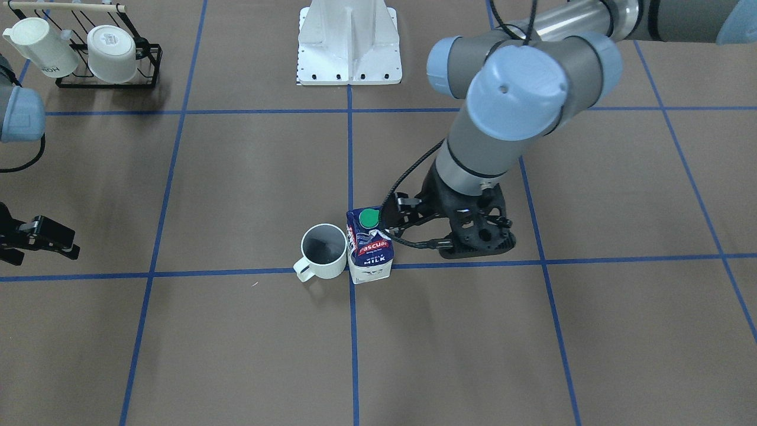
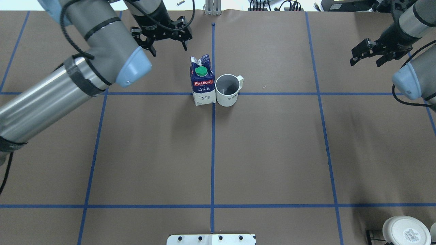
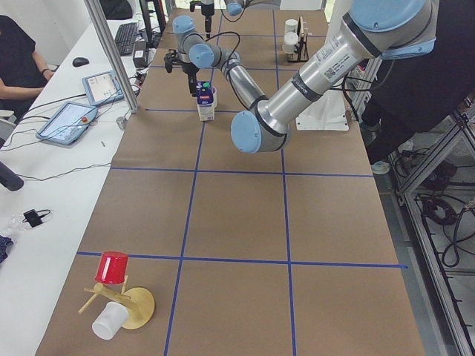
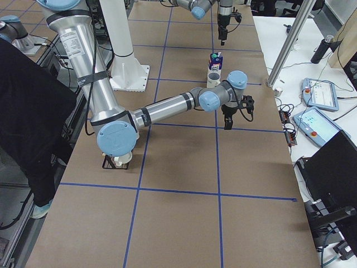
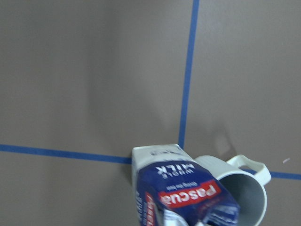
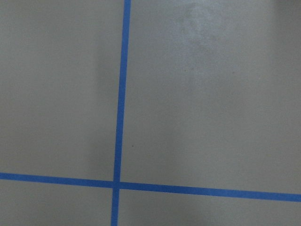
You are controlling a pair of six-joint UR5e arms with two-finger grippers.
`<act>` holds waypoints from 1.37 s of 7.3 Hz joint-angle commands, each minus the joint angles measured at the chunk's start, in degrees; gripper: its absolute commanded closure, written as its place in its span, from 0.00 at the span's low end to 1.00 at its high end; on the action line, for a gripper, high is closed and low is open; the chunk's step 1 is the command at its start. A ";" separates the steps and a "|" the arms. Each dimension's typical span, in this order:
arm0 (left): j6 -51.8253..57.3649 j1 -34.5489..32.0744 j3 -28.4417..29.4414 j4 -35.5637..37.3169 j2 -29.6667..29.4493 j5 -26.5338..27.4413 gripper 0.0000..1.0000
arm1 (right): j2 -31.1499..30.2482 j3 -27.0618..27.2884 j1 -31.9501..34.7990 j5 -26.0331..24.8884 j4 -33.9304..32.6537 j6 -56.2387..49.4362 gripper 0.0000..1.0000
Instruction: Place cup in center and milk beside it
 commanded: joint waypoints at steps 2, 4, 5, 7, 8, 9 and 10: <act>18.96 -12.78 -17.17 1.16 25.57 -4.37 0.02 | -3.36 -4.15 8.95 -0.01 -1.55 -15.36 0.00; 38.01 -22.70 -17.20 0.29 39.31 -4.46 0.02 | -3.97 -7.69 15.62 -0.10 -8.55 -29.60 0.00; 38.32 -26.84 -17.46 -0.07 42.50 -6.37 0.02 | -6.23 -6.48 19.05 0.07 -9.63 -30.62 0.00; 45.03 -34.59 -16.94 -4.63 47.87 -6.65 0.02 | -11.41 -5.33 20.84 0.26 -8.25 -31.06 0.00; 49.35 -34.88 -15.81 -4.73 50.68 -6.39 0.02 | -12.57 -6.63 20.85 -0.71 -3.80 -31.07 0.00; 50.01 -34.88 -13.10 -4.73 51.49 -6.30 0.02 | -13.19 -6.47 20.85 -0.72 -3.15 -30.37 0.00; 50.10 -34.88 -9.68 -4.82 51.85 -6.22 0.02 | -12.85 -6.90 20.85 -0.80 -3.84 -30.28 0.00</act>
